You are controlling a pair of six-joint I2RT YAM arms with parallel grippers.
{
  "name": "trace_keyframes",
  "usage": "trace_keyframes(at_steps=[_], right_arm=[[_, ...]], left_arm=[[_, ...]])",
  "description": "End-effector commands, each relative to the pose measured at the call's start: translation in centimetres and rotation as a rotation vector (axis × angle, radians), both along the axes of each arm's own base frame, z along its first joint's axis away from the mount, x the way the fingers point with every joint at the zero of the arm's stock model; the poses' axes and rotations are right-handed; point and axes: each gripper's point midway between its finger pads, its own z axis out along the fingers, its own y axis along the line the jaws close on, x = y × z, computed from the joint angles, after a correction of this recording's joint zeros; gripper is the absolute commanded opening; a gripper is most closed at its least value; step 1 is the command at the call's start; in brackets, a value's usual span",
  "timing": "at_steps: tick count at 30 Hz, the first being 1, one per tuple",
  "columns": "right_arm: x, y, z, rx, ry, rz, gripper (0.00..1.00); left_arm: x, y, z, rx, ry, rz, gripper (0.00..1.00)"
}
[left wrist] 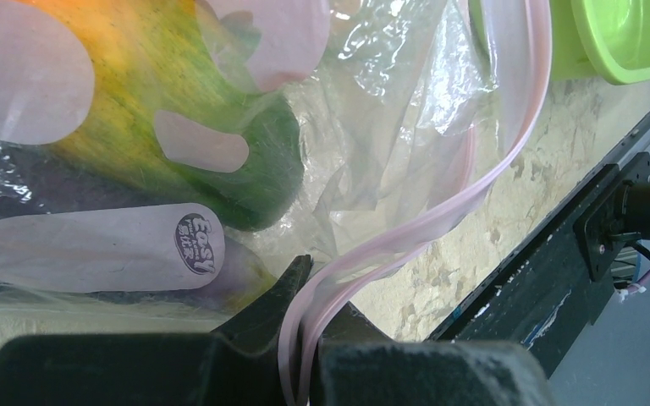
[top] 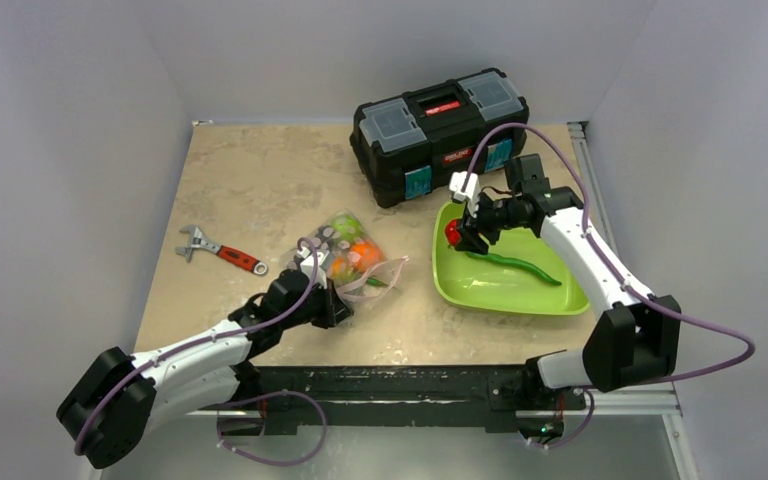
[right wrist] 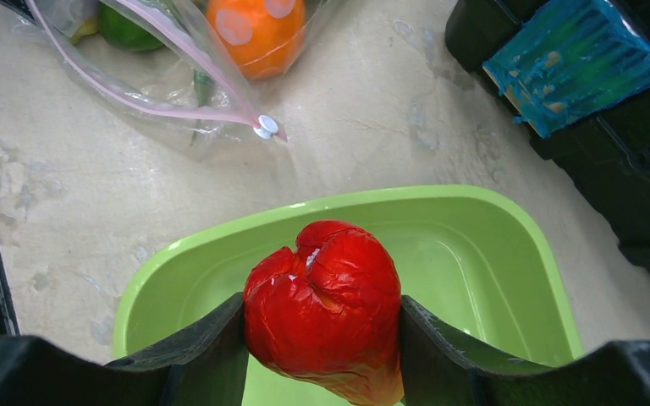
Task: Open the zip-top bag and remove the fake food
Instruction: Place the fake fruit in the bin.
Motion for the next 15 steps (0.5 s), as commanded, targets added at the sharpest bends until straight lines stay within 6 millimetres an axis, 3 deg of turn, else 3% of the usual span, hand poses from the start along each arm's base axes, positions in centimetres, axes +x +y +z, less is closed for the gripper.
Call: trace_keyframes(at_steps=[1,15], right_arm=[[1.1,-1.0,-0.1,-0.036,-0.034,-0.055,0.07],[2.6,-2.5,-3.3,-0.115,0.047,-0.151,0.12]], left_arm=[[0.4,0.2,0.3,0.002,-0.039,0.002,0.00],[0.4,0.1,0.7,-0.010,-0.050,-0.006,0.00]])
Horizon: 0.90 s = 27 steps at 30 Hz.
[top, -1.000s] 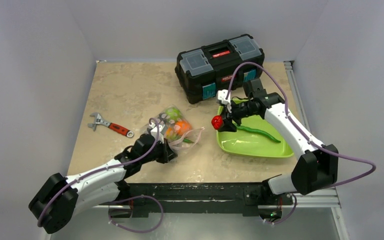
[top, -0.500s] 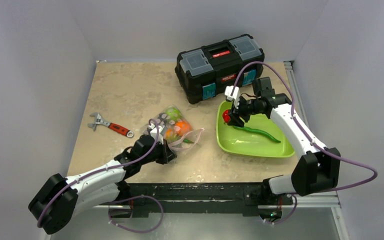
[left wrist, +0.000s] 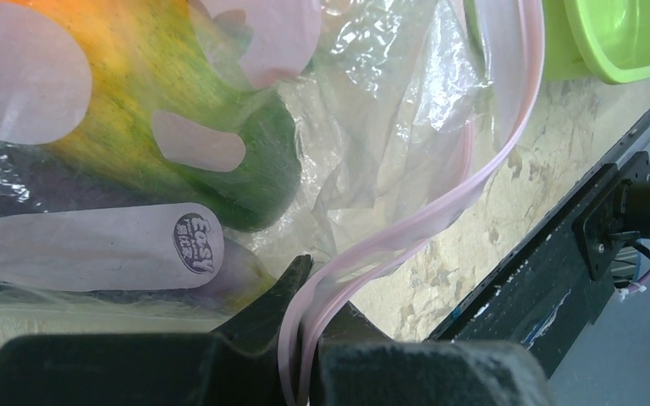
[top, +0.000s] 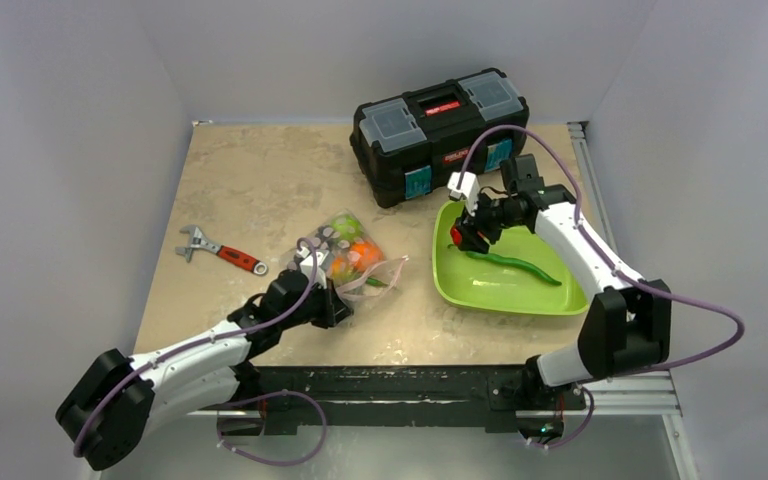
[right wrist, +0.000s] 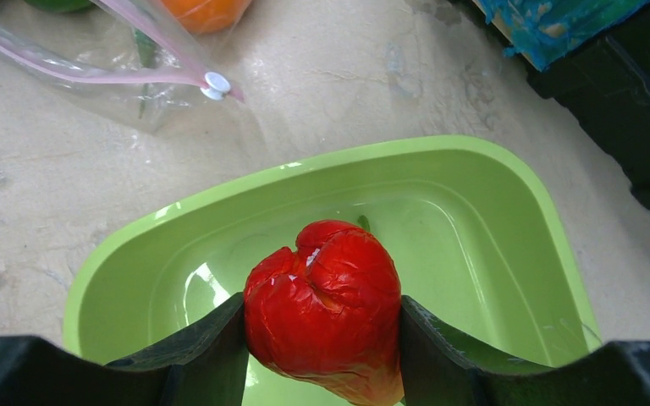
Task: Open the zip-top bag and remove the fake food
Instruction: Place the fake fruit in the bin.
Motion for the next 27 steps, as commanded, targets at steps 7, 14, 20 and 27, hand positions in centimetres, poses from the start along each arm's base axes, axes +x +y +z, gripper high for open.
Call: trace_keyframes(at_steps=[7,14,20,27], right_arm=[[1.8,-1.5,-3.8,-0.083,0.099,-0.123,0.25],[1.8,-1.9,-5.8,-0.118,0.163,-0.146,0.39],[1.8,-2.1,-5.9,-0.126,0.160,-0.158,0.53],[1.9,-2.0,-5.5,-0.116,0.150,-0.156,0.61]], left_arm=[[0.3,0.0,1.0,-0.022,-0.050,-0.001,0.00],[0.3,0.1,1.2,-0.028,-0.060,0.002,0.00],[0.3,0.1,1.4,-0.031,-0.068,0.000,0.00],[0.3,0.1,1.6,-0.038,-0.072,-0.003,0.00]])
